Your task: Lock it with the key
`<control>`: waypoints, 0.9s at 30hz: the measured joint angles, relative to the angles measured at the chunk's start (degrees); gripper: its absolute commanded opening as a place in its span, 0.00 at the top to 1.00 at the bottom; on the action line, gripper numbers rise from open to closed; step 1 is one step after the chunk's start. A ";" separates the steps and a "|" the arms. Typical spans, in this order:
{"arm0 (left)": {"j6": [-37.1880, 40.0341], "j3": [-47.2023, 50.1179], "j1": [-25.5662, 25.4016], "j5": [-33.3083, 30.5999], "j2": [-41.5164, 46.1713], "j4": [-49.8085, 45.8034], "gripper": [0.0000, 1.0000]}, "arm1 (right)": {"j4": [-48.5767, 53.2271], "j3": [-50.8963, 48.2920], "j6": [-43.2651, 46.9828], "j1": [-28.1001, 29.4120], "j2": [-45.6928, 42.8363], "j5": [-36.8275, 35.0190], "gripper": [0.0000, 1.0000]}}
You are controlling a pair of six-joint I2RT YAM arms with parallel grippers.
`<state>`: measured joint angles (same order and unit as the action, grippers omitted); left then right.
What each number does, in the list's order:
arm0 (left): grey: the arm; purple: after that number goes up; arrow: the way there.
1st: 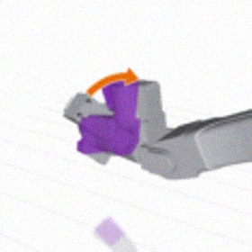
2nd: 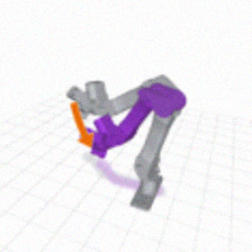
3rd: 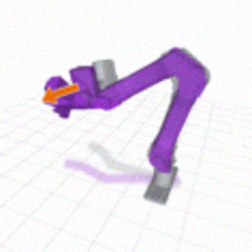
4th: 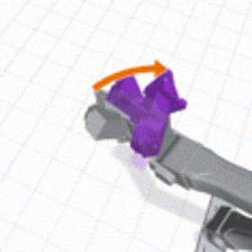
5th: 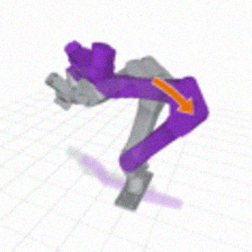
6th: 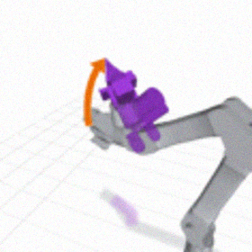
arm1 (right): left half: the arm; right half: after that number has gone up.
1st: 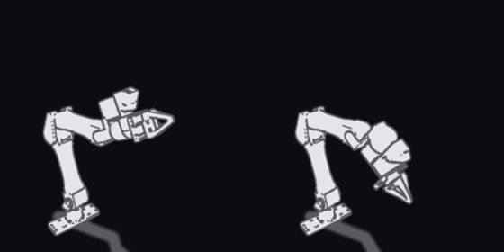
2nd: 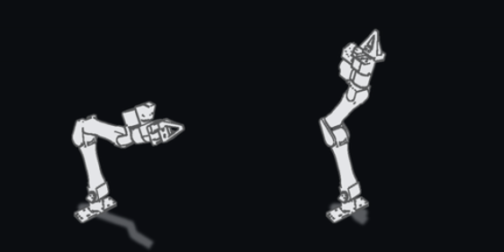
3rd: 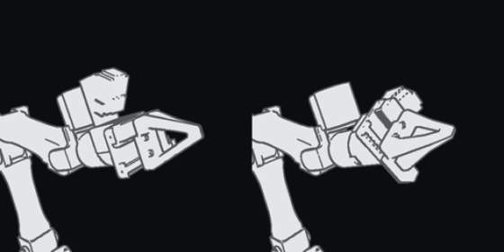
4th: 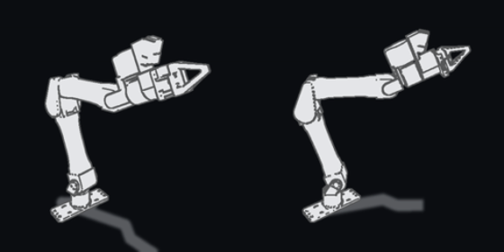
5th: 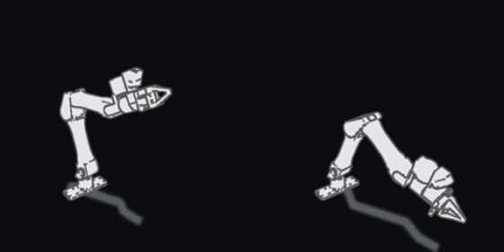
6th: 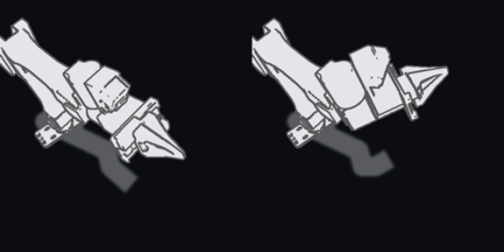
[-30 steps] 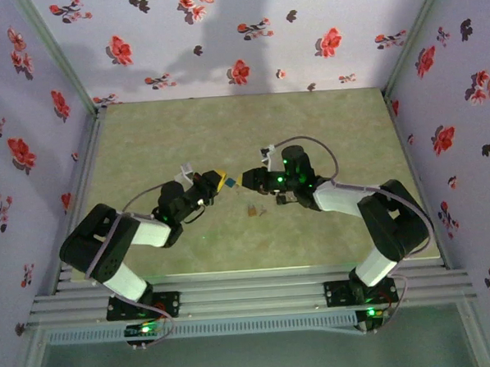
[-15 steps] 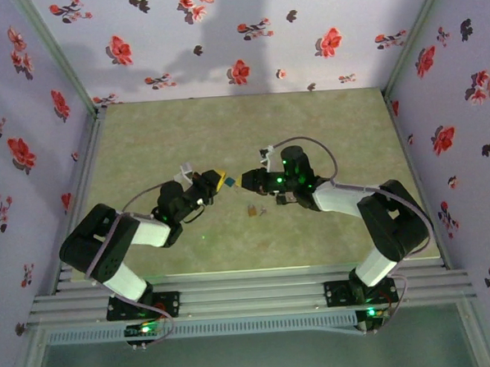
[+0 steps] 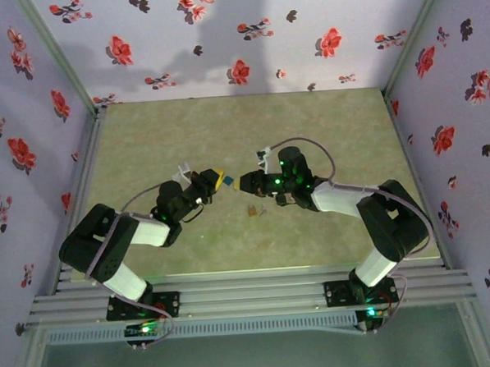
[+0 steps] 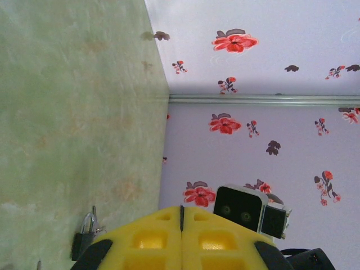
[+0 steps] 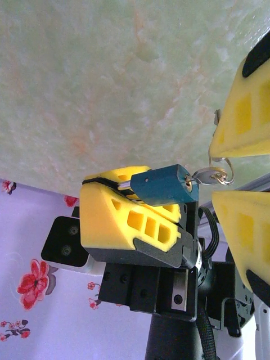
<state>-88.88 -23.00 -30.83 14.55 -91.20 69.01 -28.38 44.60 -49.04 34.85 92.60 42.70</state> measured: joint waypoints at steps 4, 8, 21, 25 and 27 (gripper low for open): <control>-0.02 0.00 0.00 0.00 -0.02 0.00 1.00 | 0.00 0.00 0.00 0.04 0.00 -0.02 0.80; -0.02 0.00 0.00 0.02 -0.02 0.00 1.00 | -0.04 0.00 -0.02 0.04 0.00 -0.04 0.80; 0.00 0.00 -0.02 0.02 -0.02 0.00 1.00 | -0.52 0.00 -0.07 0.15 0.57 -0.02 0.82; 0.00 0.00 -0.31 0.02 -0.02 0.00 1.00 | -0.50 0.00 -0.09 0.33 0.59 -0.02 0.81; 0.00 0.00 -0.46 0.02 -0.02 0.02 1.00 | -0.50 0.00 -0.07 0.39 0.59 -0.02 0.81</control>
<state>-88.88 -23.00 -31.29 14.57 -91.22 69.04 -28.88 44.60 -49.10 35.24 93.19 42.68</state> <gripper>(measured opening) 0.058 0.188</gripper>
